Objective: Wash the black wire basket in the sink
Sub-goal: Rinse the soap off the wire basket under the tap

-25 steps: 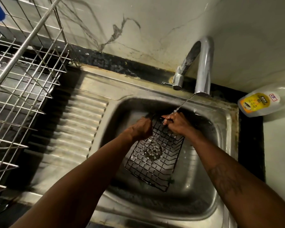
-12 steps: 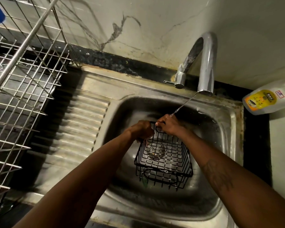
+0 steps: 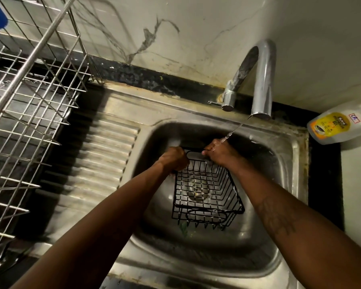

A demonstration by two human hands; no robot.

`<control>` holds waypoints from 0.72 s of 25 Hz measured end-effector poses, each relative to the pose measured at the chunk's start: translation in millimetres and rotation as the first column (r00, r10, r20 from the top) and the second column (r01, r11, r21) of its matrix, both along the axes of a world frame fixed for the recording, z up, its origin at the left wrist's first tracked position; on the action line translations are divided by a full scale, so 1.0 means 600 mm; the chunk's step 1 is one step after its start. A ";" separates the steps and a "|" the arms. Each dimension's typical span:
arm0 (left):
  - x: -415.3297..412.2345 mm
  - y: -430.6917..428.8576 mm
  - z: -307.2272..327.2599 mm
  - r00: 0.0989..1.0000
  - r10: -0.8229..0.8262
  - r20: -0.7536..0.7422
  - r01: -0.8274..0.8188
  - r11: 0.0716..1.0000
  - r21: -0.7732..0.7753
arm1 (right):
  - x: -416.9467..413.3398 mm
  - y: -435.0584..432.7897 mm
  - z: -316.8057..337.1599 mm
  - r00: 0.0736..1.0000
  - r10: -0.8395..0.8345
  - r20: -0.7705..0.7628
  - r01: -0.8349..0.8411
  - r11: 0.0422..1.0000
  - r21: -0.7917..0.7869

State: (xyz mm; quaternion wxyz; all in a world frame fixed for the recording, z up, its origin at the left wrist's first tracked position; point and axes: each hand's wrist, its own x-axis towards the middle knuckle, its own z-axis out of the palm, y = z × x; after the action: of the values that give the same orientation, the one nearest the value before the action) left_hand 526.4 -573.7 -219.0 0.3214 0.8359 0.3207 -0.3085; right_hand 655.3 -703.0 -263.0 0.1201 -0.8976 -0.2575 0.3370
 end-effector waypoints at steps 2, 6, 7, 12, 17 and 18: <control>-0.003 -0.006 -0.008 1.000 -0.016 0.021 0.015 0.999 0.042 | -0.011 0.010 -0.003 0.999 -0.024 0.030 0.022 0.998 0.061; -0.009 0.001 -0.005 0.995 0.035 0.089 -0.043 0.995 0.089 | -0.036 0.023 -0.002 0.955 0.066 0.288 -0.130 0.969 0.208; -0.010 0.003 -0.002 0.994 0.041 0.103 -0.051 0.994 0.100 | -0.039 0.025 -0.005 0.935 0.116 0.336 -0.209 0.944 0.257; -0.006 -0.002 0.003 0.992 0.003 0.123 -0.016 0.994 0.106 | -0.052 0.029 0.003 0.951 0.308 0.023 -0.296 0.931 -0.215; -0.003 -0.002 0.004 0.987 -0.030 0.156 0.006 0.988 0.152 | -0.083 0.037 0.001 0.820 0.432 0.375 -0.363 0.900 -0.243; -0.003 -0.003 0.004 0.987 -0.037 0.159 0.012 0.987 0.158 | -0.081 0.035 0.003 0.825 0.397 0.402 -0.333 0.917 -0.220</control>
State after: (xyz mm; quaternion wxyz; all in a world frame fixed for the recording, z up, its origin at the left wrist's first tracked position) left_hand 524.5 -575.3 -216.5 0.2759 0.8846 0.3067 -0.2177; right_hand 606.8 -681.9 -261.3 -0.0712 -0.8902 -0.4207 0.1600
